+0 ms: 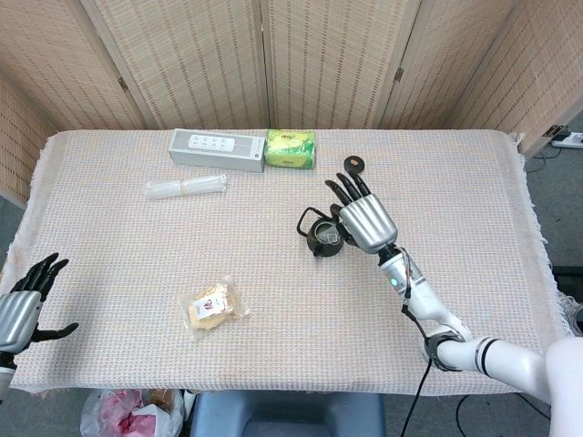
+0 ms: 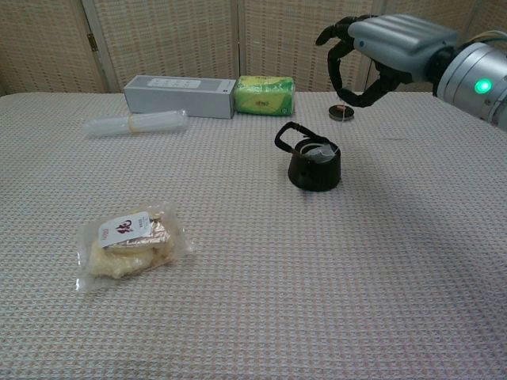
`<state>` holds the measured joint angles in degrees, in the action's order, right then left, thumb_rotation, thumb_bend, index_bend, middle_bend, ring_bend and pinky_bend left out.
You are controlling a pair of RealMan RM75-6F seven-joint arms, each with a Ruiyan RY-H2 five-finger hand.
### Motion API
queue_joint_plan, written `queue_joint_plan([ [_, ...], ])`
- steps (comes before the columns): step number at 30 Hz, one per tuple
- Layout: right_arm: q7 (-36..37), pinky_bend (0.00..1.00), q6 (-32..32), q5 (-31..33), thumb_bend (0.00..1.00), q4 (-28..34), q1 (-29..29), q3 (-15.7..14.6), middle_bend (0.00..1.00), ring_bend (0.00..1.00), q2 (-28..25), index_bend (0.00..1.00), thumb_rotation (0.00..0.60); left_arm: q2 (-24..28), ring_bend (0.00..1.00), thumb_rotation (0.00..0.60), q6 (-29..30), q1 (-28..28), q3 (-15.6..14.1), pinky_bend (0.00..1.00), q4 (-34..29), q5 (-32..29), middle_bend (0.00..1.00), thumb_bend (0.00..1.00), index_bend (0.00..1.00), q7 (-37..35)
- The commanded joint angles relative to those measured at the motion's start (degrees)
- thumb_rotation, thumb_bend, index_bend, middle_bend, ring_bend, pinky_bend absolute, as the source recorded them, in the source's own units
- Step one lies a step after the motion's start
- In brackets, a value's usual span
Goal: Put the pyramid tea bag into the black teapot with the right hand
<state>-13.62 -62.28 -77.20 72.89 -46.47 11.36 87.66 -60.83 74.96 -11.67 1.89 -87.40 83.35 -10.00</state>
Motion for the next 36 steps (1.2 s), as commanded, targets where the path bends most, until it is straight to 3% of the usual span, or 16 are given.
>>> queue_joint_plan([
  [1,1.42,0.00,-1.58,-2.45,0.39,-0.89,1.65,-2.23,0.12,0.00,0.63,0.60,0.600,0.00,0.00,0.600,-0.09,-0.03,0.02,0.22,0.00,-0.07,0.00,0.14,0.00,0.06],
  [7,0.37,0.00,-5.97,-7.52,0.39,2.61,5.04,-6.16,0.12,0.00,-1.14,0.60,0.600,-0.06,0.00,0.600,-0.15,-0.12,0.05,0.22,-0.05,0.02,0.00,0.14,0.00,0.27],
  [11,-4.26,0.00,-4.21,-8.22,0.35,4.95,6.58,-9.35,0.09,0.00,-2.53,0.57,0.600,-0.14,0.00,0.600,-0.09,-0.13,-0.08,0.22,-0.37,0.29,0.00,0.14,0.00,0.78],
  [12,-5.66,0.00,-3.15,-7.86,0.34,5.82,6.82,-10.05,0.06,0.00,-3.04,0.52,0.600,-0.15,0.00,0.600,0.00,-0.11,-0.12,0.22,-0.45,0.40,0.00,0.14,0.00,0.93],
  [14,-8.44,0.00,-0.73,-7.12,0.29,8.02,7.29,-11.63,0.01,0.00,-4.26,0.24,0.600,-0.15,0.00,0.600,0.17,-0.05,-0.20,0.22,-0.62,0.62,0.00,0.14,0.00,1.13],
  [17,-12.66,0.00,2.48,-5.64,0.25,11.79,7.76,-13.47,0.00,0.00,-6.49,0.02,0.600,-0.07,0.00,0.600,0.33,0.06,-0.22,0.22,-0.72,0.60,0.00,0.14,0.00,1.11],
  [24,-18.42,0.00,5.38,-2.65,0.20,23.72,8.41,-14.69,0.00,0.00,-14.47,0.00,0.600,0.28,0.00,0.600,1.06,0.52,-0.11,0.22,-0.63,0.53,0.00,0.14,0.00,0.13],
  [27,-18.15,0.01,5.40,-1.16,0.22,29.83,8.00,-13.17,0.00,0.00,-19.72,0.00,0.600,0.31,0.00,0.600,1.39,0.70,-0.15,0.22,-0.57,0.68,0.00,0.14,0.00,-0.04],
  [28,-18.49,0.11,4.57,-0.91,0.25,31.78,7.76,-11.95,0.00,0.06,-21.46,0.00,0.600,0.32,0.00,0.600,1.51,0.72,-0.14,0.22,-0.59,0.77,0.00,0.14,0.00,0.00],
  [29,-18.51,0.33,4.28,-0.56,0.30,33.09,7.46,-11.01,0.00,0.21,-22.64,0.00,0.600,0.34,0.00,0.600,1.59,0.74,-0.15,0.22,-0.62,0.88,0.00,0.14,0.00,0.02],
  [30,-18.16,0.47,4.79,0.52,0.33,34.59,6.97,-10.09,0.00,0.33,-23.96,0.00,0.600,0.34,0.00,0.600,1.67,0.74,-0.17,0.22,-0.64,1.00,0.00,0.14,0.00,0.03],
  [32,-16.88,0.81,8.10,4.92,0.44,38.08,4.81,-7.62,0.01,0.65,-27.54,0.00,0.600,0.33,0.00,0.600,1.79,0.73,-0.16,0.22,-0.65,1.19,0.00,0.14,0.00,0.03],
  [34,-16.96,0.94,12.65,10.89,0.49,40.56,1.82,-5.52,0.05,0.76,-31.16,0.03,0.600,0.29,0.00,0.600,1.72,0.66,-0.13,0.22,-0.65,1.21,0.00,0.14,0.00,0.08],
  [36,-17.94,0.99,16.84,17.47,0.50,42.20,-1.27,-4.33,0.08,0.80,-34.06,0.05,0.600,0.27,0.00,0.600,1.53,0.55,-0.18,0.22,-0.69,1.32,0.00,0.14,0.00,-0.03],
])
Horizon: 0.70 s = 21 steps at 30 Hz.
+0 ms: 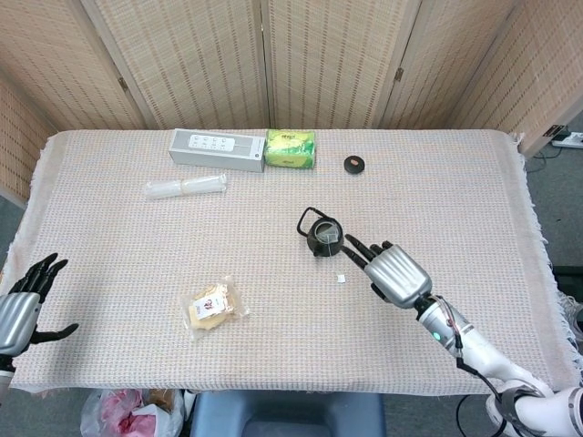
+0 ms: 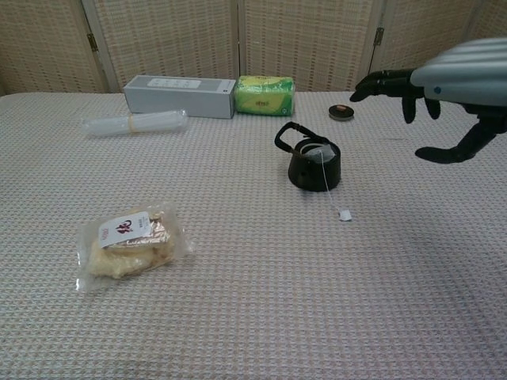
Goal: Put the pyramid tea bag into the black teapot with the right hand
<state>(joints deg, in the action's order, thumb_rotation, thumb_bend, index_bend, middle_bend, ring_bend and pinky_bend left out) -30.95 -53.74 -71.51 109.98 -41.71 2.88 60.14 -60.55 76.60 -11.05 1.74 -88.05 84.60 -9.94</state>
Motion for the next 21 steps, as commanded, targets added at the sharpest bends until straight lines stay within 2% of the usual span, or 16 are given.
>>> queue_joint_plan([
  [1,-1.36,0.99,11.11,16.73,0.50,5.81,-8.43,4.61,0.09,0.81,-8.27,0.05,0.600,-0.01,0.00,0.600,-0.23,-0.16,-0.06,0.22,-0.06,0.18,0.00,0.14,0.00,-0.18],
  [4,-2.28,1.00,17.92,29.67,0.50,5.78,-15.40,4.42,0.14,0.85,-11.35,0.06,0.600,-0.05,0.00,0.600,-0.45,-0.32,-0.17,0.22,-0.07,0.41,0.00,0.14,0.00,-0.03],
  [7,-2.80,1.00,22.67,40.38,0.51,3.19,-22.62,2.27,0.16,0.87,-11.84,0.08,0.600,0.00,0.00,0.600,-0.57,-0.38,-0.20,0.22,-0.05,0.45,0.00,0.14,0.00,-0.08],
  [11,-3.42,1.00,24.46,48.66,0.51,-0.33,-29.49,-1.75,0.17,0.88,-9.94,0.11,0.600,0.15,0.00,0.600,-0.56,-0.27,-0.22,0.22,-0.01,0.31,0.00,0.14,0.00,-0.62],
  [16,-3.33,1.00,24.59,53.78,0.47,-5.66,-34.55,-6.37,0.17,0.88,-4.96,0.12,0.600,0.22,0.00,0.600,-0.65,-0.22,-0.30,0.22,0.24,0.28,0.00,0.14,0.00,-0.99],
  [21,-2.72,1.00,25.36,54.68,0.47,-10.51,-36.81,-9.41,0.15,0.89,0.36,0.12,0.600,0.27,0.00,0.600,-0.38,-0.13,-0.45,0.22,0.30,0.70,0.00,0.14,0.00,-1.33],
])
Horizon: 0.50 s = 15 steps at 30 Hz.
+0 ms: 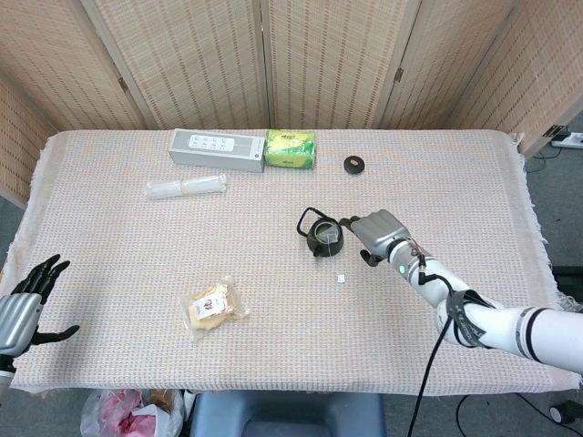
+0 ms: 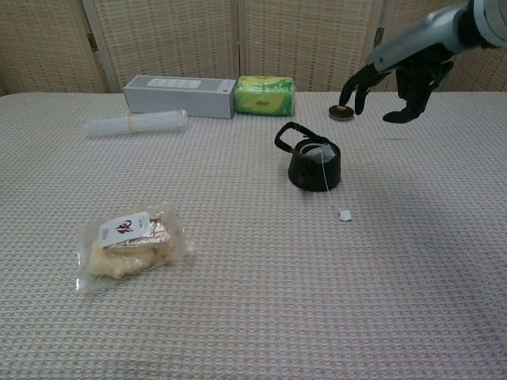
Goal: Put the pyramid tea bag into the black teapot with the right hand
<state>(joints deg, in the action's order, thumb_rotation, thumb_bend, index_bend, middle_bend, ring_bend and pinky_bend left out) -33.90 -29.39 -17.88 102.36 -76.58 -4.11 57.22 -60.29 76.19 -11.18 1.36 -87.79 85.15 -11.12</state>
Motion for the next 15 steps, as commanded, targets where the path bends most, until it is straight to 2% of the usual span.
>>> queue_joint_plan([
  [1,0.30,1.00,1.04,1.15,0.47,-3.90,-2.48,-3.14,0.15,0.89,4.37,0.12,0.600,0.04,0.00,0.600,-0.03,-0.04,-0.09,0.22,0.10,0.22,0.00,0.14,0.00,-0.29],
  [5,1.15,1.00,0.94,1.66,0.47,-6.37,-3.85,-4.87,0.15,0.89,7.30,0.12,0.600,0.09,0.00,0.600,-0.16,-0.14,-0.16,0.22,0.30,0.44,0.00,0.14,0.00,-0.74],
  [15,4.20,1.00,1.76,0.78,0.47,-10.53,-5.46,-6.26,0.15,0.89,11.15,0.12,0.600,0.32,0.00,0.600,0.05,-0.03,-0.28,0.22,0.55,0.68,0.00,0.14,0.00,-1.65],
])
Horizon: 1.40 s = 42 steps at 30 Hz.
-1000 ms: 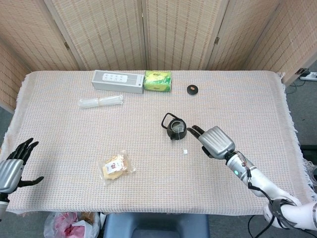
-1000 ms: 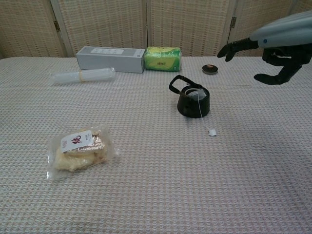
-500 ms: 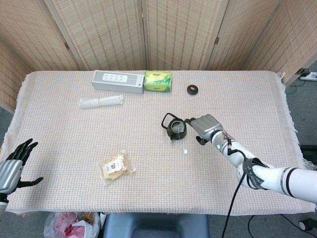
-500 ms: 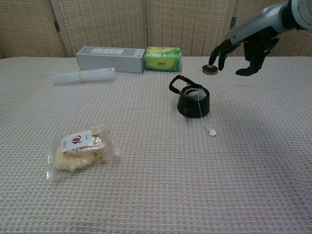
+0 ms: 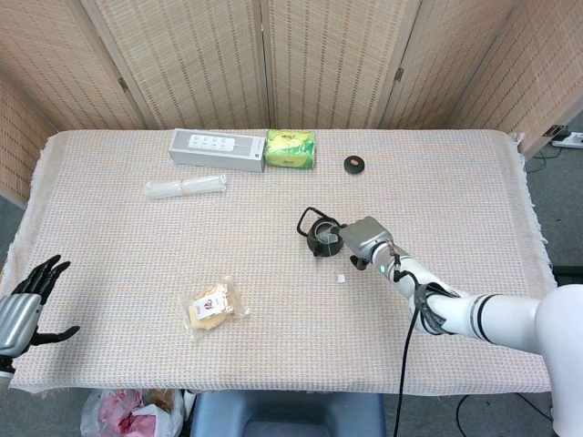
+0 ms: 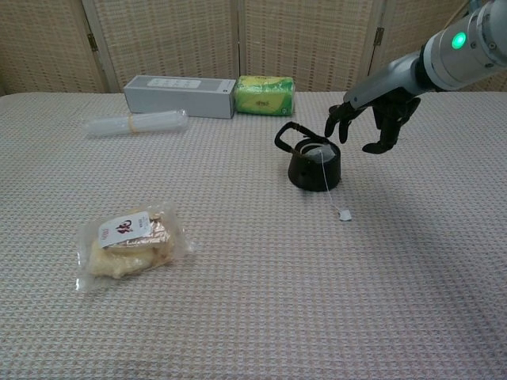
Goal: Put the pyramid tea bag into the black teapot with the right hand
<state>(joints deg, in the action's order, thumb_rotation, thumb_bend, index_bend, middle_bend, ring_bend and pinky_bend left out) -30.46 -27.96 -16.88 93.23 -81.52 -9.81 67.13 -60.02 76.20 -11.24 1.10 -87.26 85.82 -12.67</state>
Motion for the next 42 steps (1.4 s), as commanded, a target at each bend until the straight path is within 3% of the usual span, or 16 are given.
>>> queue_joint_plan([
  [1,1.06,1.00,0.46,-0.31,0.47,-1.83,-0.67,-0.72,0.15,0.89,1.65,0.12,0.600,0.07,0.00,0.600,0.10,0.06,-0.02,0.22,0.02,0.04,0.00,0.14,0.00,-0.18],
  [42,12.64,1.00,6.47,-6.11,0.47,-16.34,-3.98,-5.91,0.15,0.88,13.23,0.14,0.600,0.47,0.00,0.600,-0.56,-0.14,0.08,0.22,0.96,-0.38,0.00,0.14,0.00,-2.63],
])
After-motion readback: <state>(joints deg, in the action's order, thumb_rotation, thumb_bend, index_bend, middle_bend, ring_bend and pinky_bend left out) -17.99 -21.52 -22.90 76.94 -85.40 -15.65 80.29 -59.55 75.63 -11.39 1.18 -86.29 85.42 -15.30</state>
